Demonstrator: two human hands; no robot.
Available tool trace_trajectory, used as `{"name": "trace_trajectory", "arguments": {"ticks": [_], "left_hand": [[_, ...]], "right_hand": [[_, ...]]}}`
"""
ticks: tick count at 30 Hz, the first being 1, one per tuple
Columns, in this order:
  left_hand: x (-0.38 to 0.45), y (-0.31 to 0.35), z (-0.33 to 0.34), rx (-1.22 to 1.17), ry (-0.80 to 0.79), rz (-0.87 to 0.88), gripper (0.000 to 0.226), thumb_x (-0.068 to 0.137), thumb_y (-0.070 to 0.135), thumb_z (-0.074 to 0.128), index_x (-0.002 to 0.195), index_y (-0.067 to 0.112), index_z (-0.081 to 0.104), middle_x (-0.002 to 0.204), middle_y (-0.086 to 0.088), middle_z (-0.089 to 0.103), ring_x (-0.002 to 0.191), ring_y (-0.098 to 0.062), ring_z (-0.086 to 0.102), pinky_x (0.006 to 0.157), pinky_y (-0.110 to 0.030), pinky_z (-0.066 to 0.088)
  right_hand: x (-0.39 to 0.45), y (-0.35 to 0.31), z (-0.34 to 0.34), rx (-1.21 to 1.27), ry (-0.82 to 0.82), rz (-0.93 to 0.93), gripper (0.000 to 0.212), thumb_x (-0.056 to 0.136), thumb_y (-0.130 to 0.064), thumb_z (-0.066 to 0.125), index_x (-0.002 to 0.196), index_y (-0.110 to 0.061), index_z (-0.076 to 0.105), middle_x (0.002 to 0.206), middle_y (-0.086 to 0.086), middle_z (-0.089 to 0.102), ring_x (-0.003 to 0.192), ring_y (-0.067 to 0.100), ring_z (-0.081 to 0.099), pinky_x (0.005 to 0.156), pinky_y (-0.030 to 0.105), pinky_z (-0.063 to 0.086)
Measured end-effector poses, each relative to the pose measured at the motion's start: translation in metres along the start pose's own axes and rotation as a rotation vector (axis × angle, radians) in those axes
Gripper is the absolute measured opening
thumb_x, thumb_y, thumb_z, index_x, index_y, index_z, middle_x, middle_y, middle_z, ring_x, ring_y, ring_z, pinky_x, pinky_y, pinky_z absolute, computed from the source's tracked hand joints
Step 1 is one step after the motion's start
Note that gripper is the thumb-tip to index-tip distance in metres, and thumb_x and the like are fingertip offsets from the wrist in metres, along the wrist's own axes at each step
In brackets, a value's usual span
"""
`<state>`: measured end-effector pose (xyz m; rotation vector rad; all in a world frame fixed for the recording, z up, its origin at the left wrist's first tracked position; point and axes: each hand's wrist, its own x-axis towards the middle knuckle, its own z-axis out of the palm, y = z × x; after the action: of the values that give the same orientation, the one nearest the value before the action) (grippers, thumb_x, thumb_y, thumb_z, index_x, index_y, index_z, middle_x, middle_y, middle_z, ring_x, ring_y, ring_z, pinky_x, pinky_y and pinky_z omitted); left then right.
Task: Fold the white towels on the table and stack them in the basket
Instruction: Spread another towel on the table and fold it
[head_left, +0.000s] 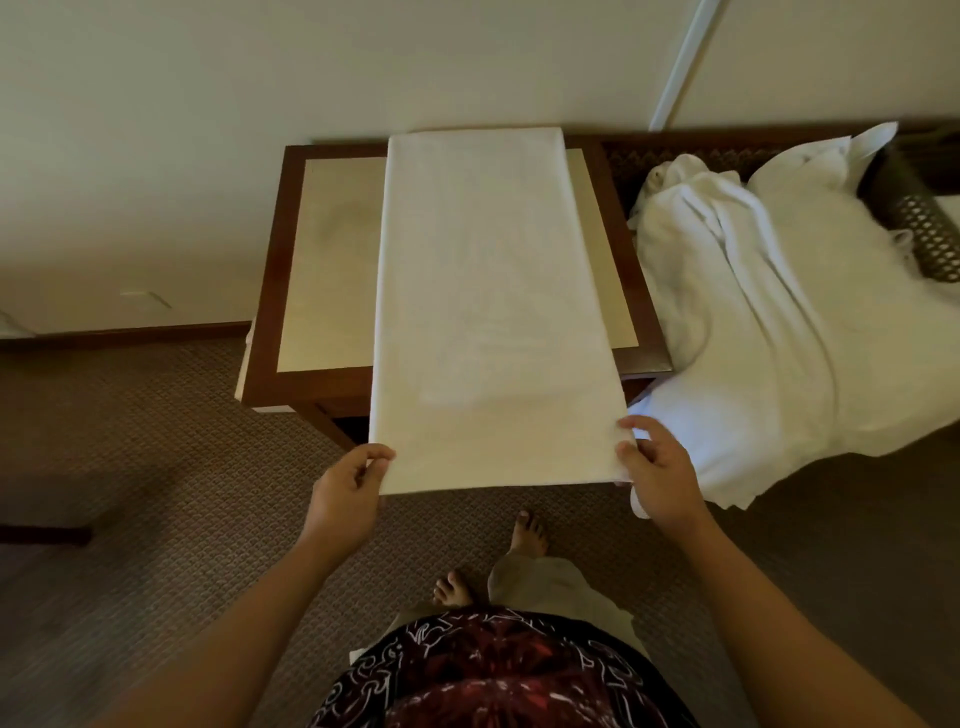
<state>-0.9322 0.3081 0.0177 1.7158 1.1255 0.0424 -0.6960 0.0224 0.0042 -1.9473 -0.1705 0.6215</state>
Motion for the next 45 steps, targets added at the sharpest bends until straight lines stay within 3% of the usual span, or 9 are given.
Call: {"name": "trace_trajectory", "arguments": {"ticks": [3,8,14,19,22,25,29,36,45], "left_hand": [[-0.004,0.003,-0.014,-0.07,-0.065,-0.044,0.021,0.106,0.019,0.053,0.111,0.024,0.073,0.094,-0.009,0.069,0.064,-0.018,0.059,0.058,-0.034,0.05],[-0.01,0.018,-0.044,-0.256,-0.164,-0.137,0.038,0.097,-0.01,0.047,0.11,0.012,0.074,0.107,-0.014,0.07,0.084,-0.027,0.064,0.073,-0.033,0.056],[-0.008,0.04,-0.069,-0.051,-0.277,0.095,0.027,0.088,0.001,0.072,0.108,0.02,0.074,0.097,0.007,0.078,0.093,-0.007,0.073,0.082,-0.021,0.058],[0.023,0.064,-0.075,0.063,-0.067,0.223,0.014,0.098,0.024,0.065,0.11,0.031,0.068,0.111,0.004,0.066,0.101,-0.011,0.064,0.083,-0.025,0.049],[0.053,0.089,-0.073,0.013,-0.018,0.207,0.019,0.103,0.033,0.057,0.115,0.025,0.068,0.106,0.002,0.071,0.099,-0.014,0.066,0.077,-0.026,0.049],[0.093,0.122,-0.066,-0.017,0.03,0.198,0.024,0.105,0.04,0.052,0.111,0.023,0.068,0.101,-0.001,0.071,0.092,-0.02,0.067,0.078,-0.037,0.056],[0.172,0.167,-0.051,-0.028,0.16,0.188,0.029,0.106,0.042,0.049,0.106,0.019,0.066,0.093,0.0,0.066,0.08,-0.019,0.06,0.067,-0.033,0.048],[0.272,0.176,-0.009,0.247,0.196,0.03,0.046,0.104,0.047,0.05,0.135,0.014,0.056,0.121,-0.01,0.067,0.112,-0.036,0.061,0.092,-0.04,0.047],[0.284,0.163,0.0,0.238,0.382,0.107,0.027,0.107,0.039,0.047,0.116,0.016,0.058,0.101,-0.001,0.062,0.091,-0.026,0.057,0.077,-0.038,0.044]], "right_hand": [[-0.008,-0.008,-0.005,0.051,-0.023,0.058,0.034,0.101,0.001,0.051,0.103,-0.021,0.076,0.103,0.005,0.07,0.077,0.021,0.06,0.063,0.03,0.055],[-0.02,-0.016,-0.02,0.079,-0.227,0.09,0.054,0.088,0.027,0.051,0.11,-0.017,0.073,0.106,-0.009,0.074,0.102,0.007,0.069,0.075,0.018,0.058],[-0.017,-0.029,-0.025,-0.021,-0.159,-0.088,0.035,0.082,0.008,0.077,0.1,-0.022,0.077,0.1,-0.011,0.078,0.098,0.004,0.072,0.085,0.021,0.059],[0.011,-0.061,-0.026,-0.277,-0.004,-0.337,0.021,0.086,-0.017,0.079,0.099,-0.032,0.074,0.116,-0.015,0.059,0.108,-0.011,0.056,0.087,0.008,0.043],[0.036,-0.094,-0.024,-0.191,-0.059,-0.317,0.021,0.093,-0.02,0.071,0.105,-0.038,0.07,0.11,-0.027,0.068,0.104,-0.014,0.059,0.085,0.005,0.044],[0.081,-0.118,-0.016,-0.097,-0.049,-0.274,0.007,0.098,-0.022,0.066,0.097,-0.019,0.072,0.089,-0.002,0.074,0.08,0.0,0.067,0.072,0.018,0.051],[0.16,-0.142,0.0,-0.079,0.048,-0.285,0.041,0.099,-0.037,0.063,0.09,0.003,0.062,0.079,0.025,0.059,0.068,0.028,0.054,0.065,0.033,0.042],[0.272,-0.143,0.039,-0.241,-0.012,-0.026,0.031,0.099,-0.045,0.063,0.114,-0.018,0.066,0.103,-0.004,0.067,0.093,0.015,0.064,0.066,0.024,0.043],[0.292,-0.137,0.05,-0.232,0.126,-0.107,0.019,0.101,-0.034,0.062,0.11,-0.017,0.062,0.088,-0.014,0.061,0.078,-0.002,0.057,0.058,0.008,0.04]]}}
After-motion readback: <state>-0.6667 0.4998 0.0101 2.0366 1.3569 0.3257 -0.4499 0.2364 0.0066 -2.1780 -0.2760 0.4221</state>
